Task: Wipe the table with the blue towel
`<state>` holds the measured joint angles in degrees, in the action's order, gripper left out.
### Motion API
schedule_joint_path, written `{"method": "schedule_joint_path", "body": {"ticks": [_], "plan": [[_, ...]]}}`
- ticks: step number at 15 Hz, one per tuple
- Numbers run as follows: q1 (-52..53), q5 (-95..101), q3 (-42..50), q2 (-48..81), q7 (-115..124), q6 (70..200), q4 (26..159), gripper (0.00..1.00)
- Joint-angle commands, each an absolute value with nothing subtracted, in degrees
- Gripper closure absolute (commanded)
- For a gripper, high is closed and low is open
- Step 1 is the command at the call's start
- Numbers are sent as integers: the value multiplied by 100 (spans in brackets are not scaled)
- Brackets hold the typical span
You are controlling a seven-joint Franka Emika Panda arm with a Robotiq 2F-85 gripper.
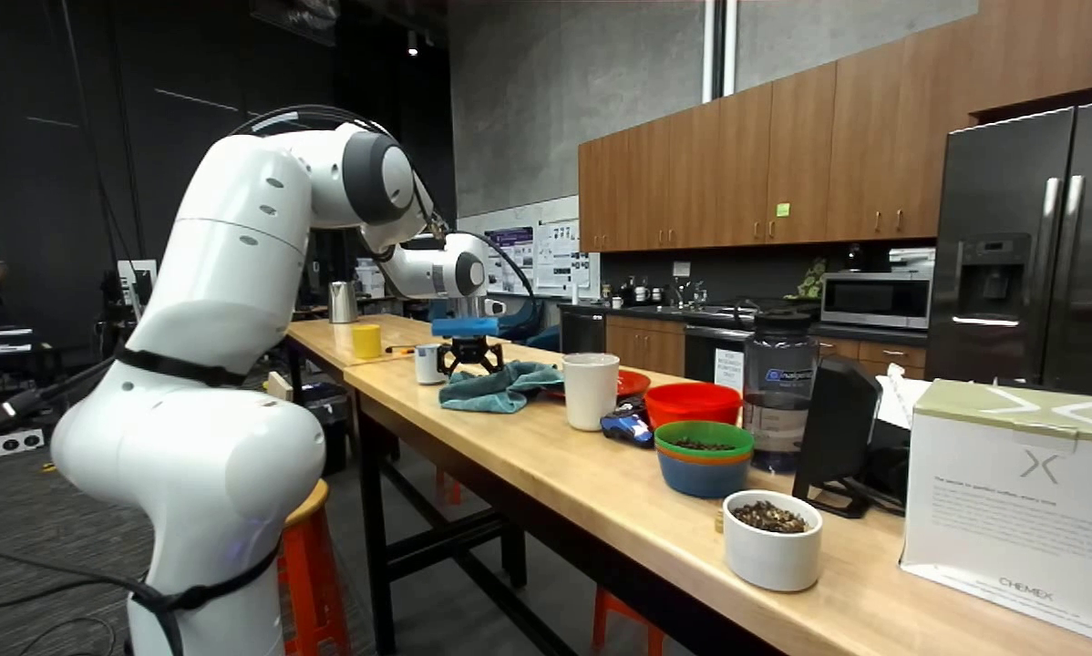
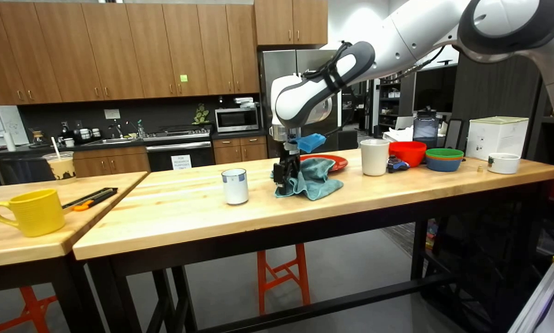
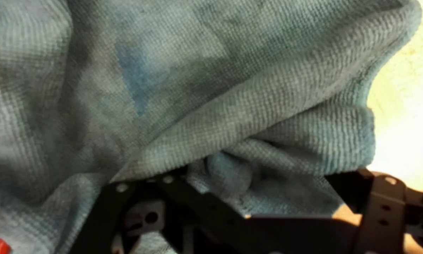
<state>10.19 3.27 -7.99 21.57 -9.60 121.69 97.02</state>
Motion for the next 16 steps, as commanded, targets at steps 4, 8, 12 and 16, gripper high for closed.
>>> {"method": "schedule_joint_path", "body": {"ticks": [4,8,12,16], "plan": [[993,463,-735,1949,-774,12248,9726,0],[1014,616,-689,1764,-607,12246,9780,0],[1015,812,-654,1449,-380,12268,9865,0],[1012,1010,-619,1147,-115,12193,9955,0]]}}
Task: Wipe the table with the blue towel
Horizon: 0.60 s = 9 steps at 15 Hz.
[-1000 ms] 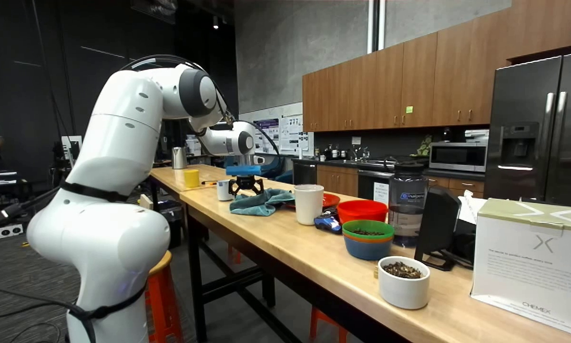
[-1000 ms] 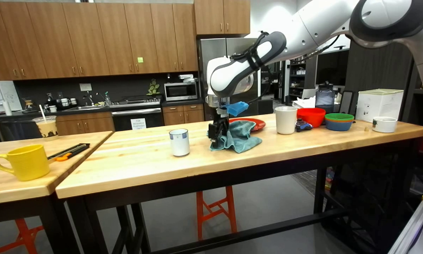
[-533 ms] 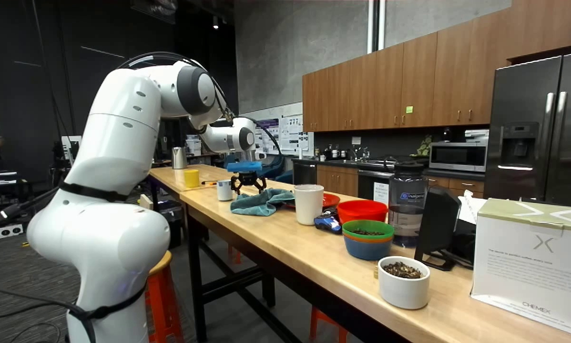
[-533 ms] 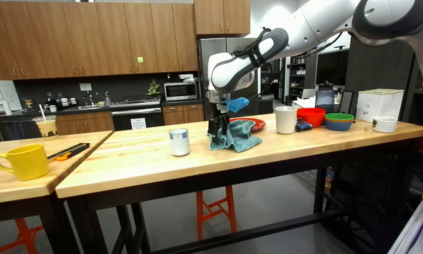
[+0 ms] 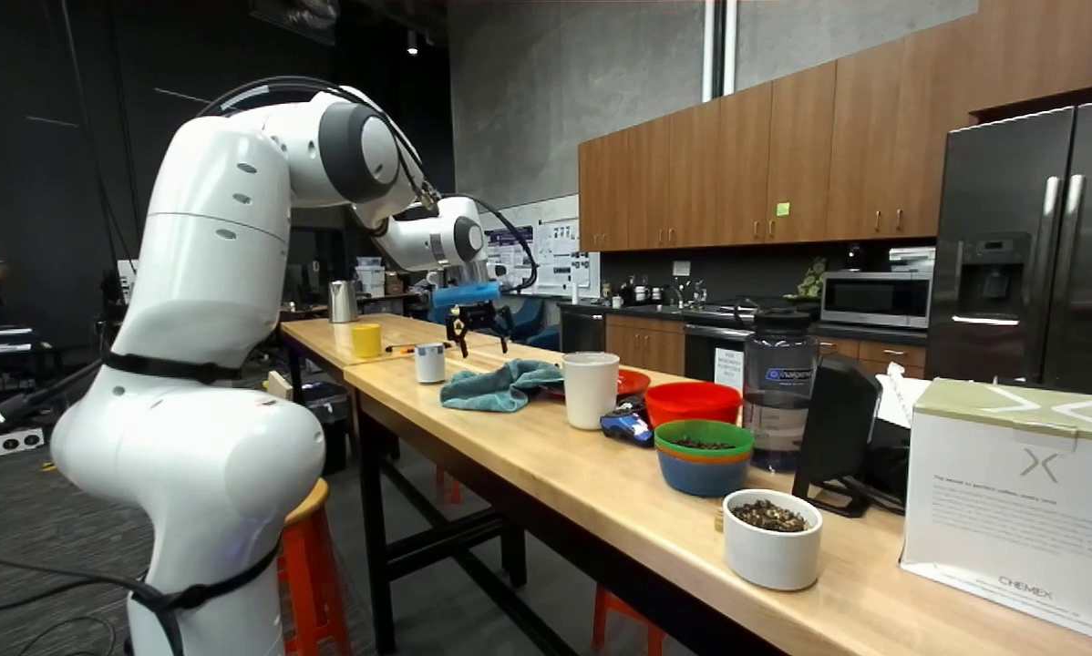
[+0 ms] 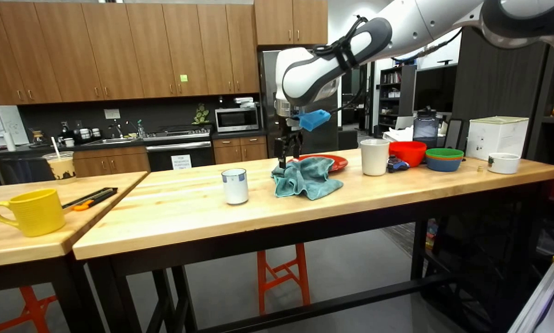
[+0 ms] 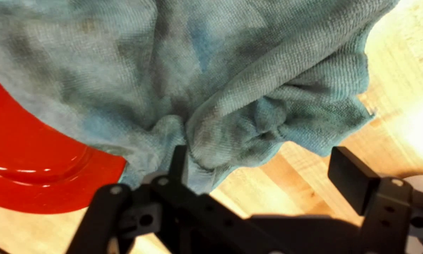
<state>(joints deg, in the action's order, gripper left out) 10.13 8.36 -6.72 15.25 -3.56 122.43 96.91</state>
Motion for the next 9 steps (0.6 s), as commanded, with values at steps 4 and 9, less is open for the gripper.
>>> {"method": "schedule_joint_path", "body": {"ticks": [4,9], "plan": [[991,1192,-568,811,228,12191,10134,0],[960,1258,-575,811,497,12274,10035,0]]}}
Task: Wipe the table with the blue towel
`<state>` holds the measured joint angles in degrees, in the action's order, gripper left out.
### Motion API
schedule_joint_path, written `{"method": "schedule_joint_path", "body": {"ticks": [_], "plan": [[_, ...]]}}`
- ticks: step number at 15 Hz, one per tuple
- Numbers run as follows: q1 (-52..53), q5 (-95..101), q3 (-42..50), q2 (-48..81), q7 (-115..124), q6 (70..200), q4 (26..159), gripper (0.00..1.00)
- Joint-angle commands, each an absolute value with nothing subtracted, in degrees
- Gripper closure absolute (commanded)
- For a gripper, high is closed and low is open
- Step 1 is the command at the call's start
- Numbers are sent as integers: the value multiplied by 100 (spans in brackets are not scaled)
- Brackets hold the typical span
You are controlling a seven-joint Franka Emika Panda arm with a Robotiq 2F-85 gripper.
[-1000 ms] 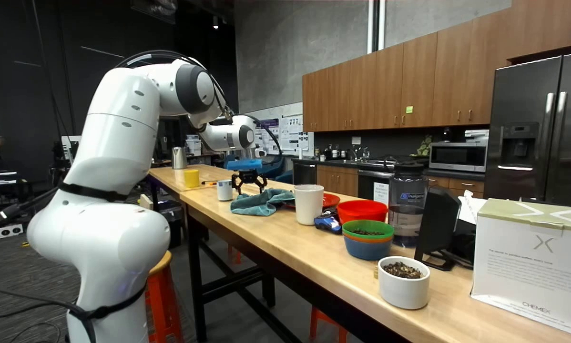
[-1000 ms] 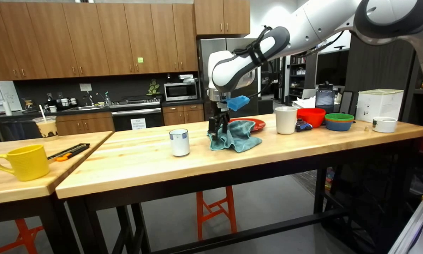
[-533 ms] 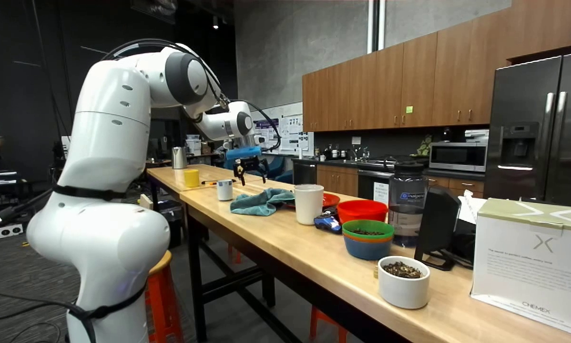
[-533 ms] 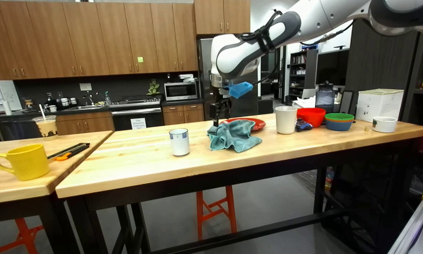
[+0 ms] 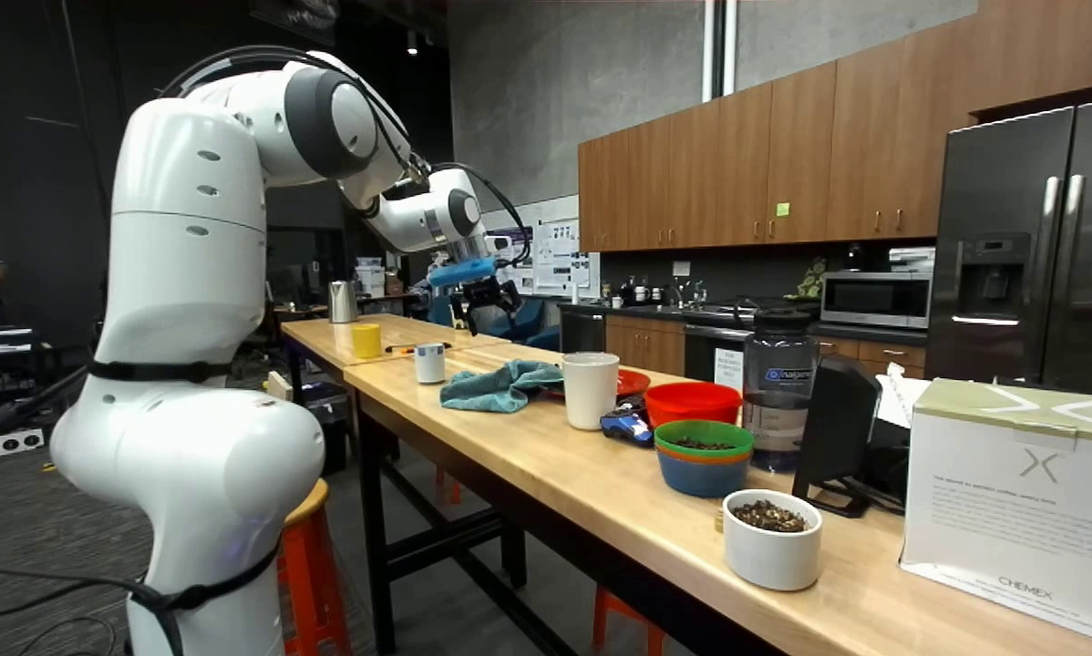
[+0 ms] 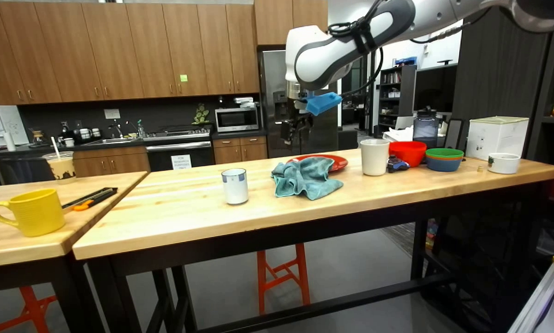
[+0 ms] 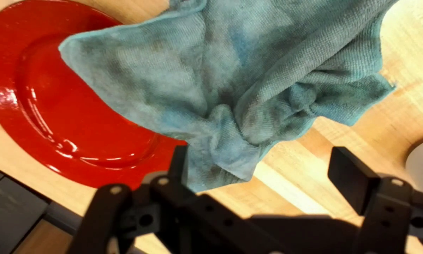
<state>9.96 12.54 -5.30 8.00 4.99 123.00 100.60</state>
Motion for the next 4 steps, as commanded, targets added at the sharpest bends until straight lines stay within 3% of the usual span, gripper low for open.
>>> {"method": "schedule_joint_path", "body": {"ticks": [1,4], "plan": [[948,1300,-569,723,604,12315,10104,0],[937,1313,-564,594,685,12339,10223,0]]}}
